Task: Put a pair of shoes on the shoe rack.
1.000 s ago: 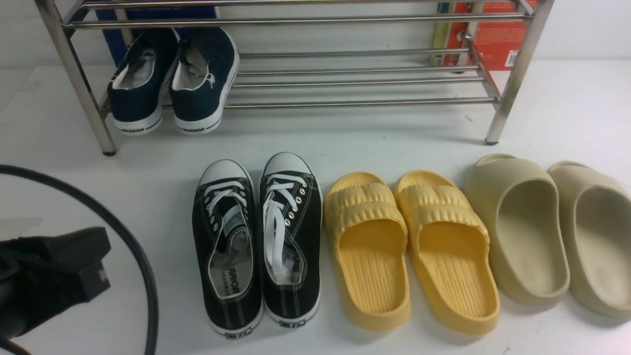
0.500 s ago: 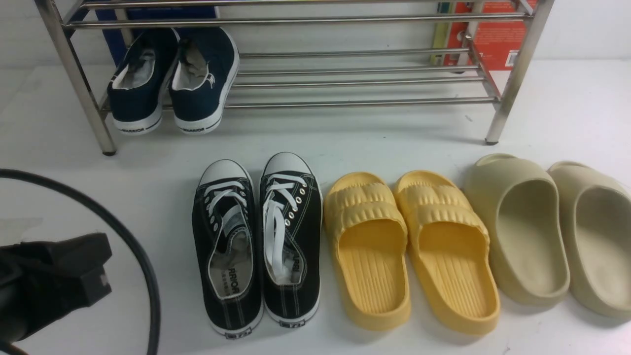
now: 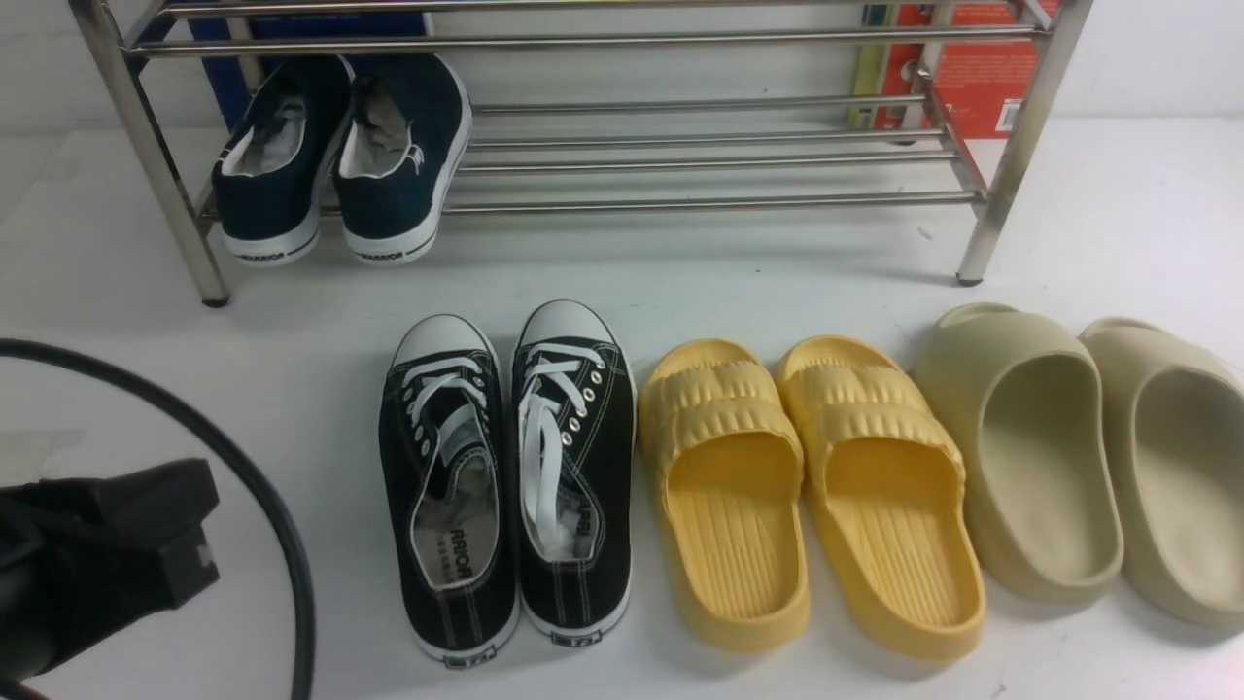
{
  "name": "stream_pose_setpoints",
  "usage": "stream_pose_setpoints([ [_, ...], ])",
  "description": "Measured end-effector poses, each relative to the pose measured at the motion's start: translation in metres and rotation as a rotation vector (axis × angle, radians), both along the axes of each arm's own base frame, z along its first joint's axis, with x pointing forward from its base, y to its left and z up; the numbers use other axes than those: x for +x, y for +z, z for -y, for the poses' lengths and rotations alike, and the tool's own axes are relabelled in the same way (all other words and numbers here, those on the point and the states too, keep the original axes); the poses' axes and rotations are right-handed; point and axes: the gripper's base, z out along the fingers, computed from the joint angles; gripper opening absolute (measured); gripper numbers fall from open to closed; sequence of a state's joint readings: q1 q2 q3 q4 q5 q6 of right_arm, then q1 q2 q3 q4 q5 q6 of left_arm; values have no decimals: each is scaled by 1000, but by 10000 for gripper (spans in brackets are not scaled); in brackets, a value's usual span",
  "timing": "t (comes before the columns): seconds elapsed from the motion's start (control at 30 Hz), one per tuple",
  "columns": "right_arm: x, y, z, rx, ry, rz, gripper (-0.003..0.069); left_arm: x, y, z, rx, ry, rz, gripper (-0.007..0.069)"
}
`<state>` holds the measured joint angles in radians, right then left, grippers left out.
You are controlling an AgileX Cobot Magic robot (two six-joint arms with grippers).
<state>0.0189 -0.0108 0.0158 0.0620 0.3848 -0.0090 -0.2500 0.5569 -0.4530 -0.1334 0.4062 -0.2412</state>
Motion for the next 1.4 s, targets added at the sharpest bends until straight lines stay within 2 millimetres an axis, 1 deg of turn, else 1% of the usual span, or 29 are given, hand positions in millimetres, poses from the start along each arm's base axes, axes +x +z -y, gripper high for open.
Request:
stream_pose_setpoints([
  [0.1,0,0,0,0,0,0,239,-8,-8,-7,26,37,47,-13],
  [0.23,0,0,0,0,0,0,239,-31,-20,-22,17,155,173,-13],
  [0.3,0,0,0,0,0,0,239,-37,-25,-26,15,195,205,-13],
  [0.33,0,0,0,0,0,0,239,-43,-34,-30,16,244,227,-13],
  [0.4,0,0,0,0,0,0,239,-48,-42,-32,17,277,249,-13],
  [0.47,0,0,0,0,0,0,239,-55,-62,-34,21,321,263,-13],
  [0.5,0,0,0,0,0,0,239,-57,-67,-34,19,325,272,-13],
  [0.53,0,0,0,0,0,0,239,-57,-69,-34,20,326,267,-13],
  [0.6,0,0,0,0,0,0,239,-58,-88,-34,20,330,243,-13],
  [0.67,0,0,0,0,0,0,239,-57,-101,-34,14,329,202,-13],
  [0.73,0,0,0,0,0,0,239,-56,-108,-34,0,329,171,-13],
  [1.07,0,0,0,0,0,0,239,-58,-117,-30,-19,285,97,-13],
  [1.4,0,0,0,0,0,0,239,-58,-118,-30,-20,285,90,-13],
])
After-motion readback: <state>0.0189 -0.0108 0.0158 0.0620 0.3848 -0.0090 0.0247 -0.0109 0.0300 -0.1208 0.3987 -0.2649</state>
